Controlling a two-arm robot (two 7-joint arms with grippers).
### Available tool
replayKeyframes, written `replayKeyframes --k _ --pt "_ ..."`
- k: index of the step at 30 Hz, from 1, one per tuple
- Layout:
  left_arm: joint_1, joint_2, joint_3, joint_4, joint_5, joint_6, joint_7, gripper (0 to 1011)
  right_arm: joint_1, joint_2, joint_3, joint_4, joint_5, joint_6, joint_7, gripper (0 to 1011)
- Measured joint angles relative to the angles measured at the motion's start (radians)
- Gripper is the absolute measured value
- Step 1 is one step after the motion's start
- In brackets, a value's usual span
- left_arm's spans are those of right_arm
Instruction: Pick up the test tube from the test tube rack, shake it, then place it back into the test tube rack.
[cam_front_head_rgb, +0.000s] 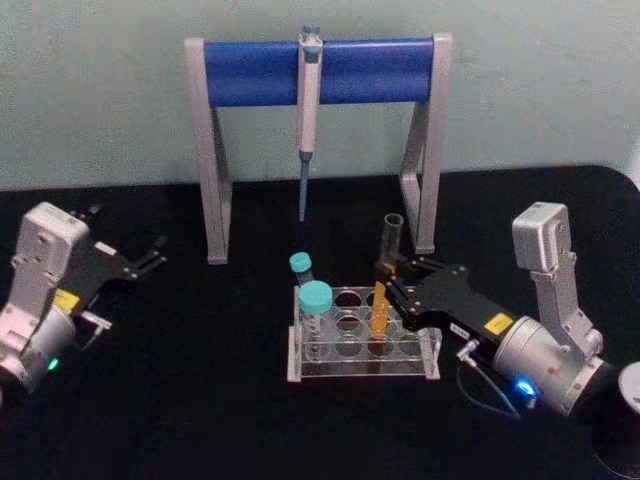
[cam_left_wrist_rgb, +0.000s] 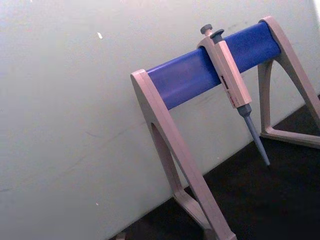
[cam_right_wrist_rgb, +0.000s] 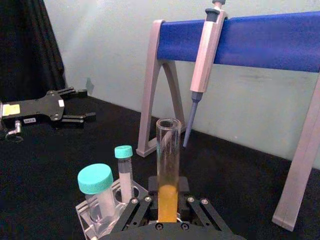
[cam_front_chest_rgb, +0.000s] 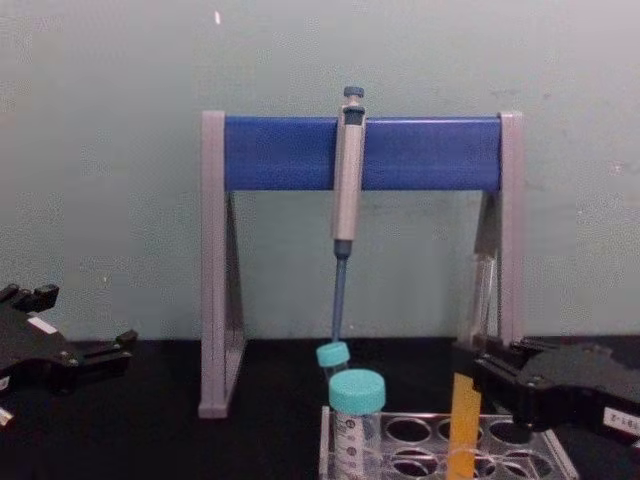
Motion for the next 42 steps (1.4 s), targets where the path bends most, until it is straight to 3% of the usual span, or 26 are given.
replayKeyframes --k 26,42 --pt "0.0 0.0 0.0 0.0 0.0 0.0 0.0 1001 0.004 -0.002 -0.003 0.006 -0.005 0.01 -0.003 244" --pt "0.0 0.0 0.0 0.0 0.0 0.0 0.0 1001 0.004 -0.002 -0.003 0.006 -0.004 0.009 -0.002 745"
